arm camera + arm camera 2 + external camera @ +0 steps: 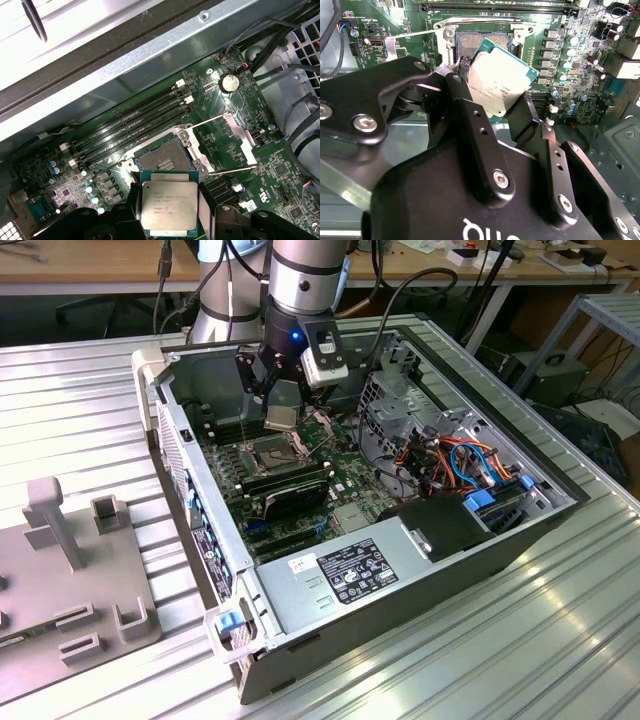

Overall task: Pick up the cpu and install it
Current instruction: 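Place the cpu into insertion slot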

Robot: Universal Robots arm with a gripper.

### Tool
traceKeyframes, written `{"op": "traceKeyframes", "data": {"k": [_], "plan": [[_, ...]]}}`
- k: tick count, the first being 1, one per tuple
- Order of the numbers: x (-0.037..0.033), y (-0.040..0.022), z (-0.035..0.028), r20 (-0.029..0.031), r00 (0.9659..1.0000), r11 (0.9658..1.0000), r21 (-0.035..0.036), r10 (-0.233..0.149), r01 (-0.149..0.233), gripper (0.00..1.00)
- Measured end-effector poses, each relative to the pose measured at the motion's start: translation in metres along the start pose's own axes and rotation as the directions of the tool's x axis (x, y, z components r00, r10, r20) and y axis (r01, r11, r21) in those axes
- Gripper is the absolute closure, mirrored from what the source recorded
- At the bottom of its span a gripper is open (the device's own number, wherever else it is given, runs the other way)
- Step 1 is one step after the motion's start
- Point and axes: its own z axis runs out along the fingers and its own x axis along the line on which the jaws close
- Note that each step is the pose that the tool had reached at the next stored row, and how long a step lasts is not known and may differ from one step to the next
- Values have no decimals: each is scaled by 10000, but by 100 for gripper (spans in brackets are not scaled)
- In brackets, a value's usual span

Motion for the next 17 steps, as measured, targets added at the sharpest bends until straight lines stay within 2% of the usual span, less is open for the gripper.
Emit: {"op": "traceKeyframes", "data": {"k": [10,17], "plan": [[0,0,1,-11,9998,9998,-15,191,-191,45],[0,0,1,-39,9956,9956,-35,934,-934,45]]}}
